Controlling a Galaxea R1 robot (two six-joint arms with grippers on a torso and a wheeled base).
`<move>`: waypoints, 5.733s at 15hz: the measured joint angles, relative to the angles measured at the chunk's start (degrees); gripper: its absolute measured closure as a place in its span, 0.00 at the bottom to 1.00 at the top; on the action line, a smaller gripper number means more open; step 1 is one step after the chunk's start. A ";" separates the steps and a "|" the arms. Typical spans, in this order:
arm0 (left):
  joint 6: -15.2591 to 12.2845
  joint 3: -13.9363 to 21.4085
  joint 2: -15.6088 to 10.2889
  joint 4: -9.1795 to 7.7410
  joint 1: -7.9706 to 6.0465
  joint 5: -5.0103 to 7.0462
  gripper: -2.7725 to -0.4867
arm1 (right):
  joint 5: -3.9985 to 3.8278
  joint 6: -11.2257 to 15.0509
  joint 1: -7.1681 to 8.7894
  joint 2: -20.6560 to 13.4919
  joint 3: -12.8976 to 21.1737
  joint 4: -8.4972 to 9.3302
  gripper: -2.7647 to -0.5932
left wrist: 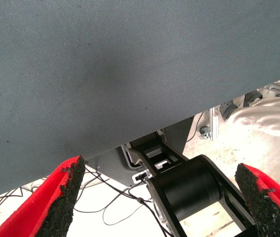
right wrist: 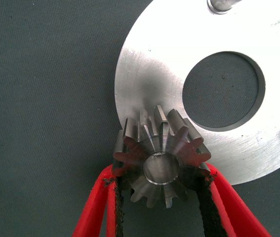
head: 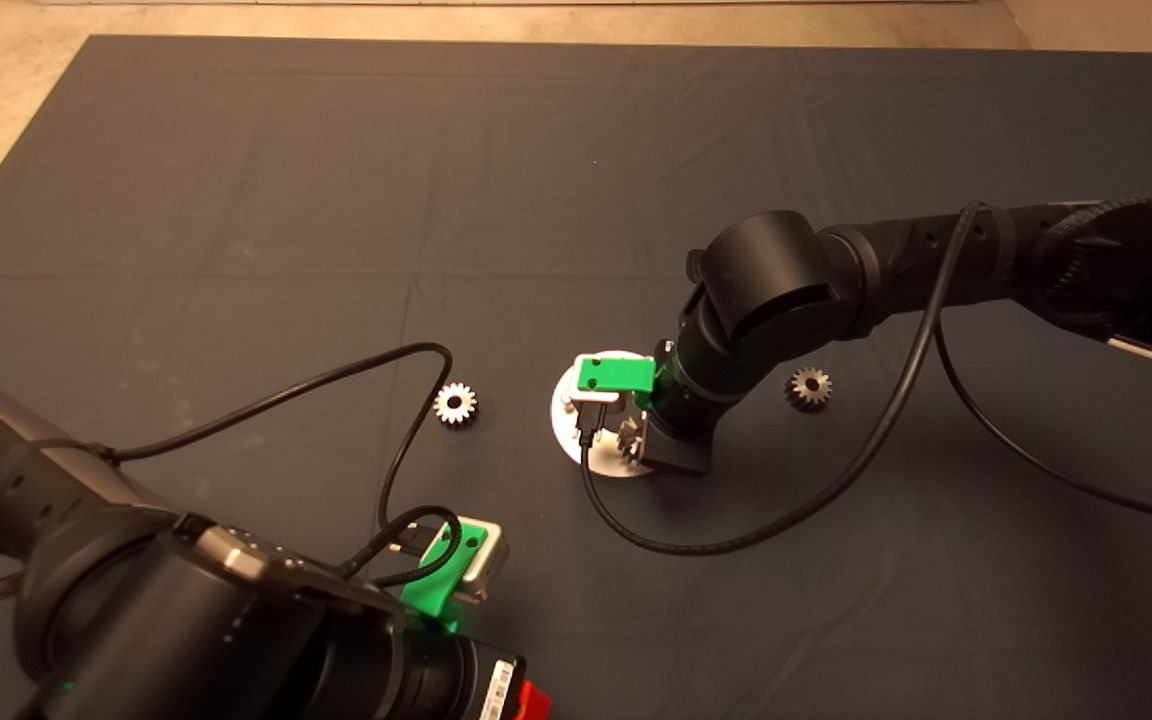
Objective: Install three planetary gears onto the carrier pins
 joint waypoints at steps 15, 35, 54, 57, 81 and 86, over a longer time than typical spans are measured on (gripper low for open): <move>0.00 0.00 -0.16 0.00 -0.01 0.00 0.26 | 0.55 -0.02 -0.33 -1.22 2.07 -1.51 0.90; 0.02 0.00 -0.96 0.00 -0.01 0.00 0.26 | -0.31 -0.02 -0.85 -2.47 4.61 -2.32 0.90; 0.02 0.00 -0.93 0.00 -0.01 0.00 0.26 | -0.46 -0.02 -1.48 -1.48 3.07 -2.39 0.90; 0.02 0.00 -0.80 0.01 -0.01 0.00 0.26 | -0.62 -0.02 -1.50 -1.27 2.49 -2.36 0.90; 0.02 0.00 -0.83 0.00 -0.01 0.00 0.26 | -0.94 -0.21 -1.50 -0.69 1.74 -2.36 0.83; 0.02 0.00 -0.94 0.01 -0.01 0.00 0.26 | -0.83 -0.24 -1.43 -0.69 1.76 -2.39 0.72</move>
